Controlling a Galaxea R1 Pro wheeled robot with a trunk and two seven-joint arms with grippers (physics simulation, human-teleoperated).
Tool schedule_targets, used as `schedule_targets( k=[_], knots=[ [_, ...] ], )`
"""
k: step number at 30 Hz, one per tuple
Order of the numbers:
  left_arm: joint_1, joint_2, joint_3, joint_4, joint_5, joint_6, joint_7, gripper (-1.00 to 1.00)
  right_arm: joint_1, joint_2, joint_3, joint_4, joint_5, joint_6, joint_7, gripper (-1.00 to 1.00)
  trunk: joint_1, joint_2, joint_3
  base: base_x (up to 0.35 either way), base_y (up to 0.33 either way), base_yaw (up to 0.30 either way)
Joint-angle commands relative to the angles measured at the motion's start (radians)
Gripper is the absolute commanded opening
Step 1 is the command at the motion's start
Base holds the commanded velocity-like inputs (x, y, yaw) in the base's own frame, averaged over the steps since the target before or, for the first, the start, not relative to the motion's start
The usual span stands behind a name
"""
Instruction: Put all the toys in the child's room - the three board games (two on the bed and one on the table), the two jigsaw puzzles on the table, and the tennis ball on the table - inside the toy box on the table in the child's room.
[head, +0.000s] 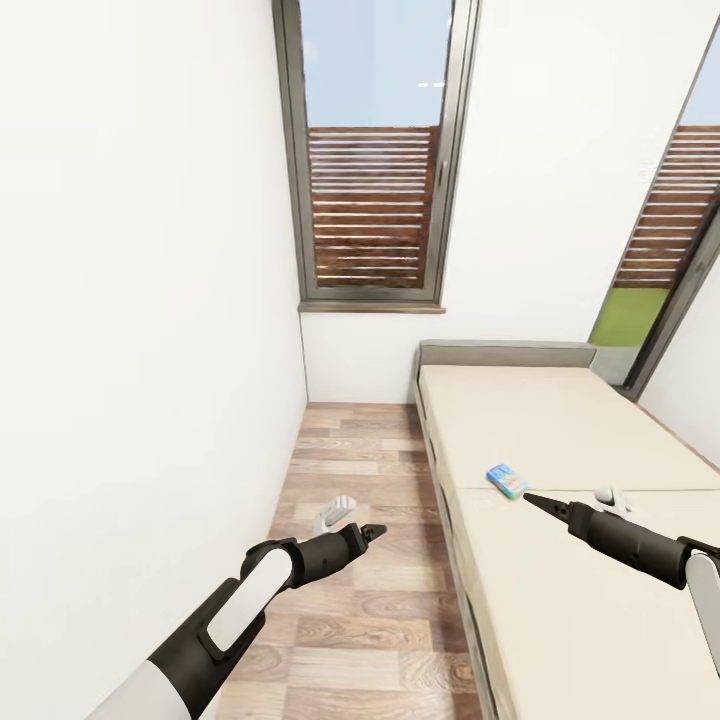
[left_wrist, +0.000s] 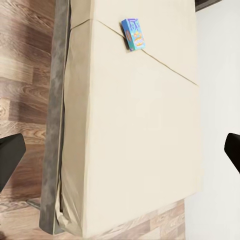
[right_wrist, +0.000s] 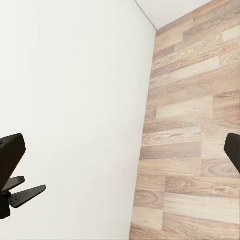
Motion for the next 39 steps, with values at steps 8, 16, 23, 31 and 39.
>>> schedule_targets(
  k=[8, 16, 23, 31, 39],
  knots=[
    [-0.001, 0.001, -0.002, -0.002, 0.011, 0.000, 0.009, 1.00, -0.001, 0.000, -0.001, 0.000, 0.003, 0.004, 0.006, 1.00, 0.001, -0.002, -0.002, 0.000, 0.130, 0.000],
    [-0.001, 0.001, -0.002, -0.002, 0.011, 0.000, 0.009, 1.00, -0.001, 0.000, -0.001, 0.000, 0.003, 0.004, 0.005, 1.00, 0.001, -0.002, -0.002, 0.000, 0.057, 0.000],
    [-0.001, 0.001, -0.003, -0.002, 0.011, 0.000, 0.009, 1.00, -0.001, 0.000, -0.001, 0.000, 0.003, 0.004, 0.005, 1.00, 0.001, -0.002, -0.002, 0.000, 0.022, 0.000],
    [-0.001, 0.001, -0.003, -0.002, 0.010, 0.000, 0.009, 1.00, -0.001, 0.000, -0.001, 0.000, 0.003, 0.004, 0.005, 1.00, 0.001, -0.002, -0.002, 0.000, 0.008, 0.000],
    [-0.001, 0.001, -0.003, -0.002, 0.010, 0.000, 0.009, 1.00, -0.001, 0.000, -0.001, 0.000, 0.003, 0.004, 0.005, 1.00, 0.001, -0.002, -0.002, 0.000, 0.064, 0.000]
  ],
)
